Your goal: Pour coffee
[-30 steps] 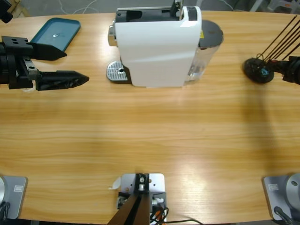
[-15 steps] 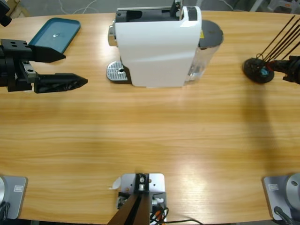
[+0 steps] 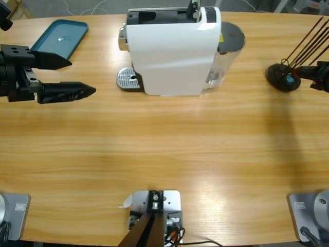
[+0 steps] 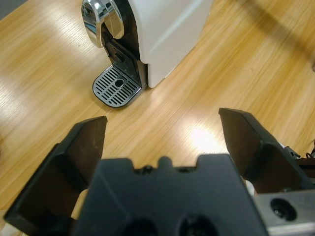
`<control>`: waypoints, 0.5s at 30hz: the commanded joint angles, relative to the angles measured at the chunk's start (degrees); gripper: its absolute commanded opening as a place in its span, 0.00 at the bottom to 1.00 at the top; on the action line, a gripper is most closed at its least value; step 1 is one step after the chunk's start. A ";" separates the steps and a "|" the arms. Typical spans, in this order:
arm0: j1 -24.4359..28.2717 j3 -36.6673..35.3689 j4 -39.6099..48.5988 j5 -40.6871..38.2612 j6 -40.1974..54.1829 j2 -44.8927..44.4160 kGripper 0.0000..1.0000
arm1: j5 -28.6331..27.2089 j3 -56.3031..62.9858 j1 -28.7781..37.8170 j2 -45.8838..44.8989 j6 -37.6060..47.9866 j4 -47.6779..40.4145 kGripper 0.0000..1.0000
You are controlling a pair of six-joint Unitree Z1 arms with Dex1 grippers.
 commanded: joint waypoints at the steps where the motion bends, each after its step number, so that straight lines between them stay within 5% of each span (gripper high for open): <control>1: -0.66 2.47 -0.42 0.57 -0.52 -0.91 0.99 | 0.13 0.44 -0.81 -3.53 -0.53 1.61 0.00; 15: -0.66 3.13 -1.12 0.57 -1.13 -0.94 0.99 | 0.24 -1.58 -0.81 -7.26 0.07 6.01 0.00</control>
